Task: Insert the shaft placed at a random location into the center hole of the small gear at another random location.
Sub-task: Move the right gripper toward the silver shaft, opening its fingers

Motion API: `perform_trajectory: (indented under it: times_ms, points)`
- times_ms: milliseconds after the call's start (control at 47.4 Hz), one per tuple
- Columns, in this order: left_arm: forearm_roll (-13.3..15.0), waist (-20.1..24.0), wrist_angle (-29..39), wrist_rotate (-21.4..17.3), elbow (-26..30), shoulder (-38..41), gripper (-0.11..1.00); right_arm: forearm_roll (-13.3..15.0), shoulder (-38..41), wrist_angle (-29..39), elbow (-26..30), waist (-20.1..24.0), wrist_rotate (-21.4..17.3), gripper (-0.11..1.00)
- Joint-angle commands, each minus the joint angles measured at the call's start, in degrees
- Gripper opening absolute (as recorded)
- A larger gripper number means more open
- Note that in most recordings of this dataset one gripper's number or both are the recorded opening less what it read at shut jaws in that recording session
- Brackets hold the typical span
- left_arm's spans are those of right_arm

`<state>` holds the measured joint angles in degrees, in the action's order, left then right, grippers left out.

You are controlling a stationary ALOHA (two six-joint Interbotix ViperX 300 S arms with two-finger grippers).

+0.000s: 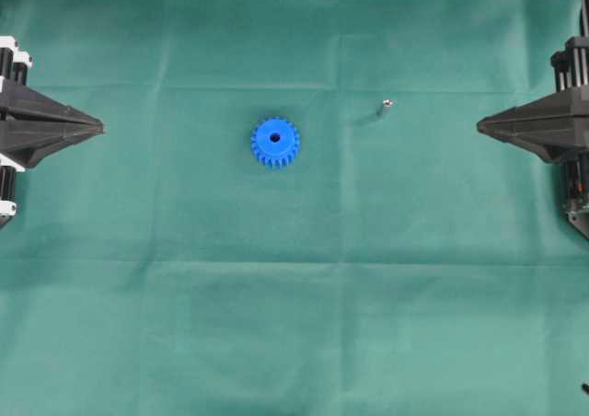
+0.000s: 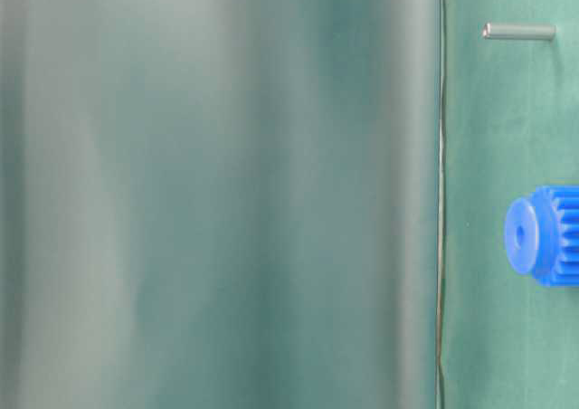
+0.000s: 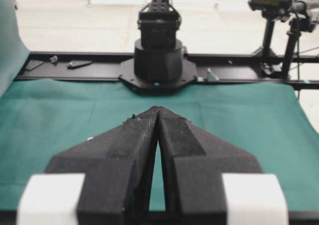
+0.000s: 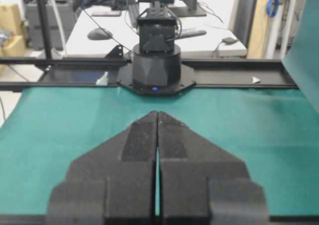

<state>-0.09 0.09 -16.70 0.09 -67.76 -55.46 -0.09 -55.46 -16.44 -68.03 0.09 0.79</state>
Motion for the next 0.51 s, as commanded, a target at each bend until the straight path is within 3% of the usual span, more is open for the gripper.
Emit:
perform_trajectory:
  times_ms: [0, 190, 485]
  points:
    - [-0.6, -0.4, 0.7, 0.3, 1.8, 1.1, 0.00, 0.0, 0.8, -0.5, 2.2, -0.3, -0.6, 0.01]
    - [-0.6, -0.3, 1.0, 0.3, 1.8, 1.4, 0.00, 0.0, 1.4, 0.4, 2.9, -1.2, -0.4, 0.01]
    - [-0.7, 0.1, 1.6, 0.3, 1.8, 1.4, 0.00, -0.1, 9.3, 0.4, 1.8, -9.0, -0.4, 0.02]
